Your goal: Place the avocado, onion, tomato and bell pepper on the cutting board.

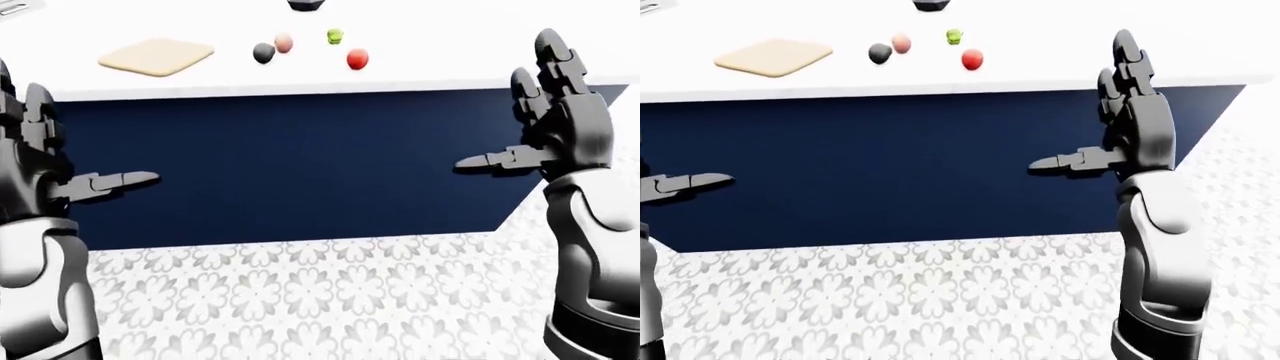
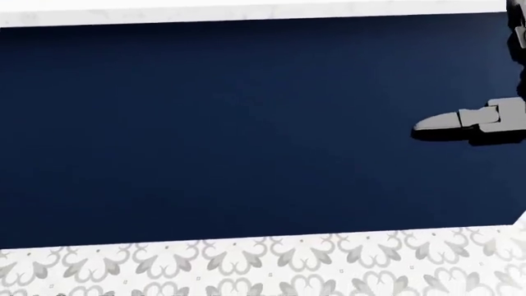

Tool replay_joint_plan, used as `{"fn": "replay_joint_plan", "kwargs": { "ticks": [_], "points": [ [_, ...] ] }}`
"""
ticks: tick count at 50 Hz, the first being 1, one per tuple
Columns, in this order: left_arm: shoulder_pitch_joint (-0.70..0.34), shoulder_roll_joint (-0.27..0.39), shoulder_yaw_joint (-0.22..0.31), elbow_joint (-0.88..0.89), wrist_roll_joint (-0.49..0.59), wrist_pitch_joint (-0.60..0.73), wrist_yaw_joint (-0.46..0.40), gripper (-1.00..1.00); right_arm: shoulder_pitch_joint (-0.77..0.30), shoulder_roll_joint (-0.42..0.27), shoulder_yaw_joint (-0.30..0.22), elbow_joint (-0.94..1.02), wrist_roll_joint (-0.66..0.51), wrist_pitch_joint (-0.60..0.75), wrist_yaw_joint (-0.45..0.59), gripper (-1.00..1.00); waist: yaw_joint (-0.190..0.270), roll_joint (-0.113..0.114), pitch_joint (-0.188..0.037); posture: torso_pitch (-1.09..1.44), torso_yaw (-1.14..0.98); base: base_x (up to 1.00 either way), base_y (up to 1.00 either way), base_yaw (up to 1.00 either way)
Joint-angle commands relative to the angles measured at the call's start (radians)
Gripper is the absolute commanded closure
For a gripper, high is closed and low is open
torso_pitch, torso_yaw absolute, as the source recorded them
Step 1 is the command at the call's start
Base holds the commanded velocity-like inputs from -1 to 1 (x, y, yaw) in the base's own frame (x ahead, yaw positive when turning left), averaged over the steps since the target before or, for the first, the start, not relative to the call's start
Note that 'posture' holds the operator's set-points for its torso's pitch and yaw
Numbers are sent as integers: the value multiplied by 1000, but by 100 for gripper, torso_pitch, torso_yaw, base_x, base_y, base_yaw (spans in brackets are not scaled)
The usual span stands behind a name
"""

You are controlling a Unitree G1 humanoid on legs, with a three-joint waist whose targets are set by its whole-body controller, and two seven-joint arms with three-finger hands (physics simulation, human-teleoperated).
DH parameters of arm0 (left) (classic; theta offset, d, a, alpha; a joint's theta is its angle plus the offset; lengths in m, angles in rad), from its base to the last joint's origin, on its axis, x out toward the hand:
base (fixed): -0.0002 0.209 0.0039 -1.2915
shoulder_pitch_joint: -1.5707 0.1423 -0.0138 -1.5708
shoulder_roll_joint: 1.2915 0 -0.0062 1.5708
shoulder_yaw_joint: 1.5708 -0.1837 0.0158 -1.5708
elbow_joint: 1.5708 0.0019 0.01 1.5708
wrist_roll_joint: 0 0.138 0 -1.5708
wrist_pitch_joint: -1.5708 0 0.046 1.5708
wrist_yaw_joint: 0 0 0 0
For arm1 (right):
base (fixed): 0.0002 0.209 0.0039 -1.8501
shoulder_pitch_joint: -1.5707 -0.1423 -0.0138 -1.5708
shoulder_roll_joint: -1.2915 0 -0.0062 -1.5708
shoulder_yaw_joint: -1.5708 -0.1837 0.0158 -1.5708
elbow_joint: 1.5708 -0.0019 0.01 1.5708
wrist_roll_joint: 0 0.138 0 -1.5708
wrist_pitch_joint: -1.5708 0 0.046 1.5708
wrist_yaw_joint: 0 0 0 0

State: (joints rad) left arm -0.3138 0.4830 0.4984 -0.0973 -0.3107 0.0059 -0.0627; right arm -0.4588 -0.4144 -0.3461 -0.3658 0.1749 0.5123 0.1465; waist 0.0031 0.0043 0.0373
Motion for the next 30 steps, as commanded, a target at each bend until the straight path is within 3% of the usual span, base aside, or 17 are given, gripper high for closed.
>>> {"fn": "replay_joint_plan", "kwargs": {
  "ticks": [1,13,30],
  "points": [
    [-21,18,9,-40,-1,-36,-3,-100,-34,-21,-11,-39,6,-16,-5,-100,0,1,-21,0,0,0,0,0],
    [-38,60,43,-66,-29,-8,22,-100,-81,-79,-36,-65,28,19,-7,-100,1,1,-19,0,0,0,0,0],
    [-42,105,80,-94,-66,22,36,-100,-104,-110,-46,-92,46,32,-14,-100,0,4,-13,0,0,0,0,0]
  ]
}}
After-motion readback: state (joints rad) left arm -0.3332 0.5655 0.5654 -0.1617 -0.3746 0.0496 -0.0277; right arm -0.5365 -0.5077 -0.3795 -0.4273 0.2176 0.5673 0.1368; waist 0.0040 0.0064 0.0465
